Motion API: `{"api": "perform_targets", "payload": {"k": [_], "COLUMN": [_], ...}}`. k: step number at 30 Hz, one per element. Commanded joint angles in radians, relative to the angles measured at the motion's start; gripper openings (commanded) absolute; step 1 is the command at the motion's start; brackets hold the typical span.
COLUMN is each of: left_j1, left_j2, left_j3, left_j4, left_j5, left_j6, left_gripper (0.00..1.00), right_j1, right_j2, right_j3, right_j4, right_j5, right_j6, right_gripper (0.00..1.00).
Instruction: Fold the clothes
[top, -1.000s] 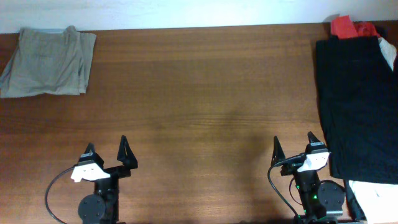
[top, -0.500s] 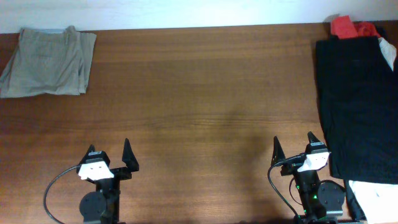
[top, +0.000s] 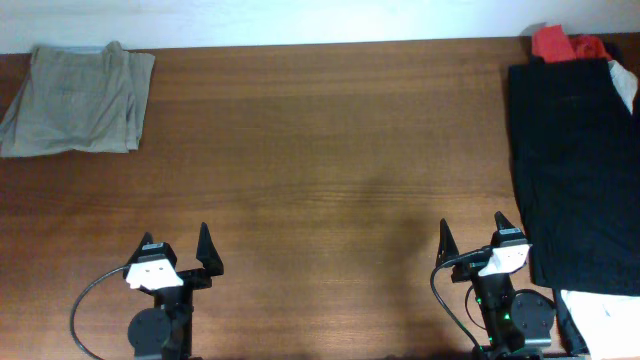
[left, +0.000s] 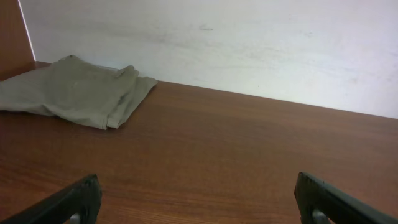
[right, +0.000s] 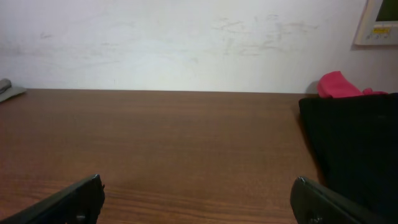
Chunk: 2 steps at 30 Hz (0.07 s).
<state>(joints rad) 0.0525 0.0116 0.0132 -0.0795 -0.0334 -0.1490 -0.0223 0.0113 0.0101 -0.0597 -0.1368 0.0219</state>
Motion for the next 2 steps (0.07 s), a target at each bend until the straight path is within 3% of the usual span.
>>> {"api": "perform_targets", "payload": {"k": [1, 2], "left_j1": [-0.004, -0.004], "left_j2": [-0.006, -0.006], "left_j3": [-0.004, -0.004], "left_j4": [-0.004, -0.004], "left_j5": [0.015, 0.015], "left_j6": [0.02, 0.02], "left_gripper": [0.99, 0.99], "right_j1": [0.008, 0.008], "right_j2": [-0.008, -0.008], "right_j3": [-0.005, -0.005], "right_j4": [-0.005, -0.005], "right_j5": [-0.01, -0.009], "right_j6": [-0.004, -0.003], "right_gripper": [0.98, 0.99]}}
